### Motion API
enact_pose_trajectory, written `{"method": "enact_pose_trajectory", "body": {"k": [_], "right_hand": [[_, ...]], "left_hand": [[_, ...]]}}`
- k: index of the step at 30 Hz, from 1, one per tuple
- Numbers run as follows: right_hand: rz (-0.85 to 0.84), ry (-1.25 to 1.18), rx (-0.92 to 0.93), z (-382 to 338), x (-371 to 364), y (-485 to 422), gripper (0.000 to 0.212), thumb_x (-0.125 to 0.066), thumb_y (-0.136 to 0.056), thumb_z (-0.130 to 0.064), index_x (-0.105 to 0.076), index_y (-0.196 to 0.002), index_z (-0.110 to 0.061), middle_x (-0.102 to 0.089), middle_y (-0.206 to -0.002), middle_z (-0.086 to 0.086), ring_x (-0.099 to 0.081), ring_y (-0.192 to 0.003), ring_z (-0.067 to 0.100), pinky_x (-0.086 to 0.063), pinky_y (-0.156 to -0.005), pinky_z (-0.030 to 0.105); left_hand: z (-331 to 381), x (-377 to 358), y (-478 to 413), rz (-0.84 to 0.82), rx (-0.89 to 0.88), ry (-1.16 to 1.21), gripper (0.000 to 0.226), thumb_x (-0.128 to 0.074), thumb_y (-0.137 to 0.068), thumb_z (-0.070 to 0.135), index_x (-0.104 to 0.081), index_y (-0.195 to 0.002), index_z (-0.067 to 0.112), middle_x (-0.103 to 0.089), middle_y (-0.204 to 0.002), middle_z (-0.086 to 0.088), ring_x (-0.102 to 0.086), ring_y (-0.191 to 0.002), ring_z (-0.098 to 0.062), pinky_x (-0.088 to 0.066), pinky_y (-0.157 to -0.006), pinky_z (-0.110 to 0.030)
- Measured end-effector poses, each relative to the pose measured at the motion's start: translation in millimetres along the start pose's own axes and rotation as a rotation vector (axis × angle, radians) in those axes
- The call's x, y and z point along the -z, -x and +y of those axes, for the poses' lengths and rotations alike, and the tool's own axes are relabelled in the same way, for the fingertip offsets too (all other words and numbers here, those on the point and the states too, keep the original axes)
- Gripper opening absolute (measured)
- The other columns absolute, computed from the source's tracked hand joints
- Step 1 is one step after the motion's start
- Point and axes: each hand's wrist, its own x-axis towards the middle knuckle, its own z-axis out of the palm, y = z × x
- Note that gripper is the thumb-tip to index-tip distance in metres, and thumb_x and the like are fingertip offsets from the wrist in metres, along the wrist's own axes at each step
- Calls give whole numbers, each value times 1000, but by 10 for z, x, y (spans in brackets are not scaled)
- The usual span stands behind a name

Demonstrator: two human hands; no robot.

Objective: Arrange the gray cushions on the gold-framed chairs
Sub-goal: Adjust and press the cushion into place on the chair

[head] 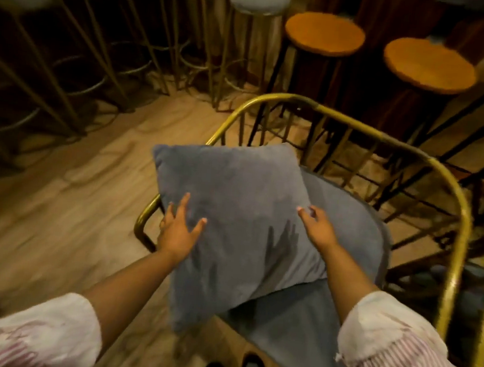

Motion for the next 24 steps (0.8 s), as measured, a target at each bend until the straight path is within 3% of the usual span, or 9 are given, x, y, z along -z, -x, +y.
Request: {"method": "enact_pose_trajectory", "body": {"k": [5, 8, 11, 16, 19, 22, 24], "right_hand": [[-16, -73, -35, 281, -214, -810, 56, -58, -92, -32, -48, -133, 4, -55, -131, 17, -52, -122, 29, -37, -110, 39], [-15, -101, -28, 467, -299, -1240, 69, -59, -90, -39, -34, -146, -7, -40, -150, 12, -42, -135, 28, -33, -109, 33], [14, -193, -28, 713, -353, -1623, 79, -61, -85, -51, -30, -149, -16, -36, -153, 9, -41, -136, 29, -35, -99, 30], [-116, -273, -178, 968, -111, -1878, 116, -64, -44, -89, -39, -142, -32, -47, -146, 0, -51, -126, 31, -36, -108, 53], [-107, -318, -165, 1015, 88, -1785, 115, -68, -43, -86, -43, -140, -30, -53, -141, 1, -56, -120, 30, -41, -106, 51], [-61, -362, -125, 828, 216, -1300, 96, -70, -62, -72, -47, -139, -21, -57, -132, 1, -57, -113, 25, -45, -94, 38], [-4, -388, -130, 816, 345, -996, 95, -72, -62, -66, -47, -139, -17, -57, -133, 2, -57, -114, 26, -46, -91, 38]], "left_hand": [[-379, -357, -268, 110, 106, 271, 88, -62, -84, 44, -8, -152, 31, -20, -158, -13, -26, -144, -33, -26, -117, -43], [-466, -567, -407, 194, 83, 319, 91, -60, -84, 47, 0, -151, 37, -18, -159, -9, -26, -145, -29, -24, -118, -41], [-531, -724, -556, 245, 69, 299, 91, -56, -82, 58, 6, -148, 46, -17, -159, -10, -27, -144, -31, -25, -118, -48], [-567, -777, -666, 209, -4, 346, 101, -56, -74, 67, 13, -145, 48, -9, -163, 1, -23, -147, -26, -24, -118, -46], [-491, -728, -626, 199, 8, 379, 101, -59, -77, 60, 12, -147, 45, -16, -162, 1, -29, -145, -26, -28, -117, -43], [-393, -620, -578, 188, -16, 386, 95, -61, -83, 50, 6, -150, 39, -21, -160, 1, -33, -143, -26, -31, -116, -42], [-290, -538, -554, 114, -41, 384, 95, -60, -82, 51, 4, -151, 40, -22, -160, 3, -34, -142, -25, -32, -115, -41]]}}
